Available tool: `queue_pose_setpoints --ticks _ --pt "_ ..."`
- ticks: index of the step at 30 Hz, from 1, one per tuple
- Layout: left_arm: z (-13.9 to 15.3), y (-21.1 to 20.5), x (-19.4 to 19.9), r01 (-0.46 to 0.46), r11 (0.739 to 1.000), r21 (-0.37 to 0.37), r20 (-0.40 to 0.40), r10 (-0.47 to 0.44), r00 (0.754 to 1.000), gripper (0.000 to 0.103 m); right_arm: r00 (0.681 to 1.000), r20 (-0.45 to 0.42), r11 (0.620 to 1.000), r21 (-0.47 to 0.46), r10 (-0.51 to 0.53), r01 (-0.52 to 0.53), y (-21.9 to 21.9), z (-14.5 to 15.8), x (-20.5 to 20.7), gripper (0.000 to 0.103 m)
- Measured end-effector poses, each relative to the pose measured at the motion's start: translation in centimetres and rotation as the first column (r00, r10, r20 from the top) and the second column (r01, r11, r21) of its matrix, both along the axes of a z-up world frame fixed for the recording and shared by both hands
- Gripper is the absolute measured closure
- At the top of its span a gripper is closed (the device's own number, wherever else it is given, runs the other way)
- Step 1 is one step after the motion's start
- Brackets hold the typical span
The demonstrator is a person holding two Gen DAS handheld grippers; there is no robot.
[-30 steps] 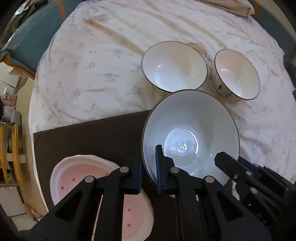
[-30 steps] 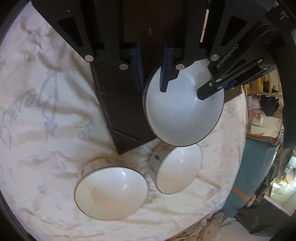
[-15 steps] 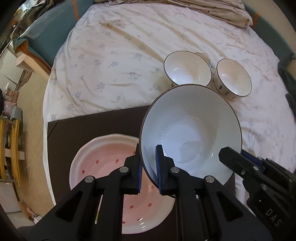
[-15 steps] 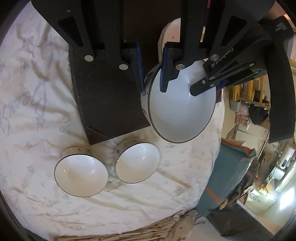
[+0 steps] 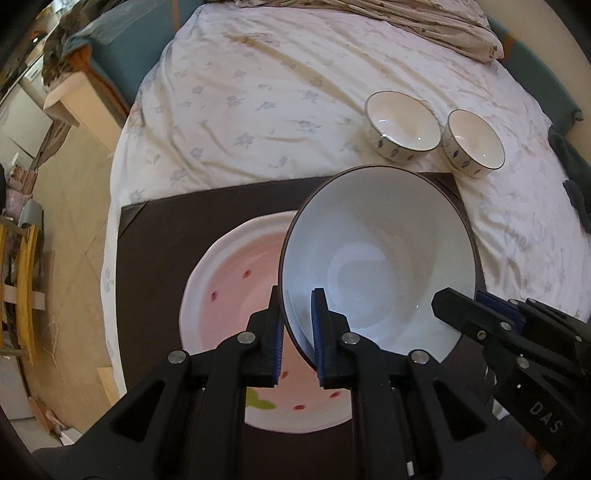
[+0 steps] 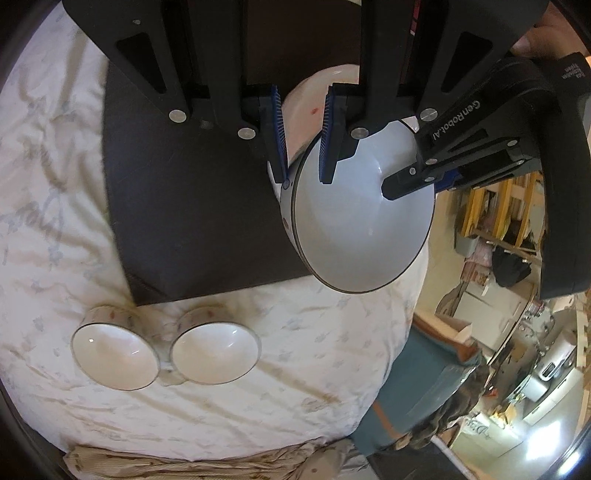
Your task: Organize plates and bowls
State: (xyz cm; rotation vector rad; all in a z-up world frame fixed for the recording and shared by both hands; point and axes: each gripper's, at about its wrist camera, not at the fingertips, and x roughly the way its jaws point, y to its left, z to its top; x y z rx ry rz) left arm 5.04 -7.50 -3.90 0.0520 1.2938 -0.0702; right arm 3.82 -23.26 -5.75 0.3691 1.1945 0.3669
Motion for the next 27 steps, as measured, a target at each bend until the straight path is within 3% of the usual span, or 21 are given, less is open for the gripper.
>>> queue_pose_setpoints --ticks 9,16,27 --pt "-1.6 4.4 -1.8 -0.014 0.998 -0.068 -0.039 0.011 0.999 0.091 0.994 0.007 0.993 0.022 0.112 -0.112 3.5 -1.0 -0.7 0.084" --pt "-3.8 5.4 -1.3 -0.018 0.997 -0.081 -0.078 0.012 0.997 0.091 0.992 -0.036 0.992 0.011 0.123 -0.122 5.5 -3.1 -1.1 0.084" --pt "-5.2 5.4 -1.4 -0.025 0.996 -0.088 -0.111 0.015 0.994 0.091 0.99 -0.1 0.995 0.022 0.095 -0.093 4.6 -5.0 -1.1 0.084"
